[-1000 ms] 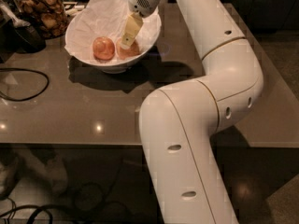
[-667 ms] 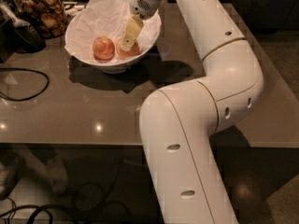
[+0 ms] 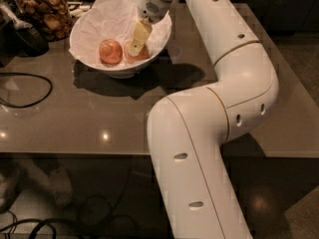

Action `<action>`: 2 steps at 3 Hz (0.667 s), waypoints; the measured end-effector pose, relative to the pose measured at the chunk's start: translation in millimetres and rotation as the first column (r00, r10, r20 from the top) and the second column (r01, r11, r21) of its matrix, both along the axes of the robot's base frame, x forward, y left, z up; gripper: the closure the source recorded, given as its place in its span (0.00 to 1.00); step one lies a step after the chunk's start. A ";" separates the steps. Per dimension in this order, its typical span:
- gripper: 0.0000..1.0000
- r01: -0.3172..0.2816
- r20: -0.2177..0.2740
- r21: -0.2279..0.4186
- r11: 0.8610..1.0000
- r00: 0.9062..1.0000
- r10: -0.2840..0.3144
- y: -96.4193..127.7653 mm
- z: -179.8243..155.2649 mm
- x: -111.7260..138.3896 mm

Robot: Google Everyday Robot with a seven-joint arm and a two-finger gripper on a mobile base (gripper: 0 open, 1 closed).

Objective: Pick apple from white bowl

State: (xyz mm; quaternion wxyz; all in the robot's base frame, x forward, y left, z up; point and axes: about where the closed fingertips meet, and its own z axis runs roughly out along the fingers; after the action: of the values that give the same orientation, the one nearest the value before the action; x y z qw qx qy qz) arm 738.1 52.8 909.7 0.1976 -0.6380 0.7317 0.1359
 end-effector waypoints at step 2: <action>0.27 -0.008 -0.015 -0.008 1.000 1.000 0.008 6.0 -7.2 0.3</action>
Offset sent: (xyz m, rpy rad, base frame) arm -0.0031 -0.0199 0.0085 -0.1011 0.1486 0.0654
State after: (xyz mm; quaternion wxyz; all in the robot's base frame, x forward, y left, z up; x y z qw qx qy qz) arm 738.4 58.8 902.5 0.1892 -0.6406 0.7312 0.1384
